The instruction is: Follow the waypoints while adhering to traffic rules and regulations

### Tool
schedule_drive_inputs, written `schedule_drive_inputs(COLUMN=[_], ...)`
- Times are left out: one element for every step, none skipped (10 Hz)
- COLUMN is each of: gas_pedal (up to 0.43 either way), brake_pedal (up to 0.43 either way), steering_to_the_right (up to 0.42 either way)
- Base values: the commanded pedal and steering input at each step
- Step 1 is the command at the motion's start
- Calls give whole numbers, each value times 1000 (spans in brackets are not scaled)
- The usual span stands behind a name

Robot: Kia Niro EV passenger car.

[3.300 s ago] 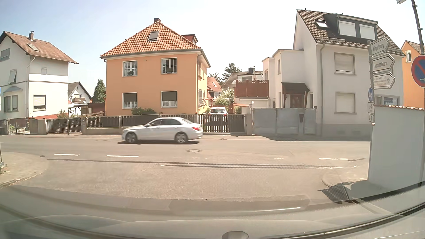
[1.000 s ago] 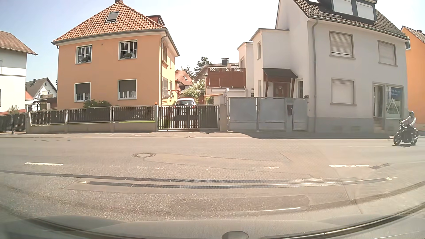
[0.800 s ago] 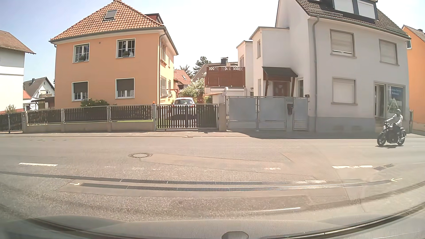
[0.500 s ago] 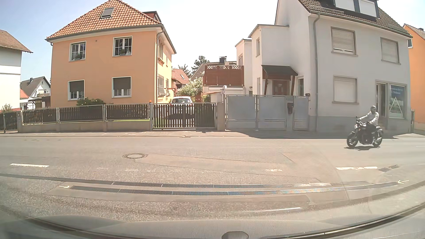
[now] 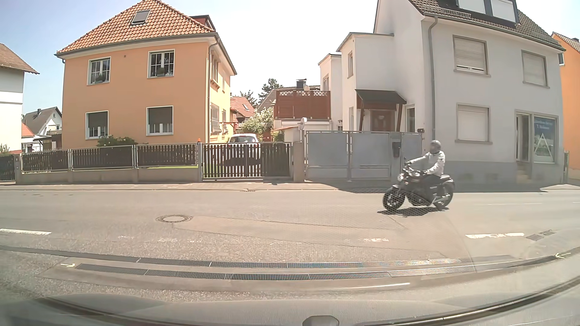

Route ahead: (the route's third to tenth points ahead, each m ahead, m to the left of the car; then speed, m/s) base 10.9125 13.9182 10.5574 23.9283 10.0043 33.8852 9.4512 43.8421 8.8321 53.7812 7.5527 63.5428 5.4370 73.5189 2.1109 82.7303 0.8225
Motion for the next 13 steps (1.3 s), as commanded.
schedule_drive_inputs(gas_pedal=[0,0,0,0,0,0,0,0,0,0,0,0,0], brake_pedal=[244,238,238,238,250,268,274,268,256,232,220,207,189], steering_to_the_right=[78,78,78,78,78,78,78,79,78,78,78,79,79])
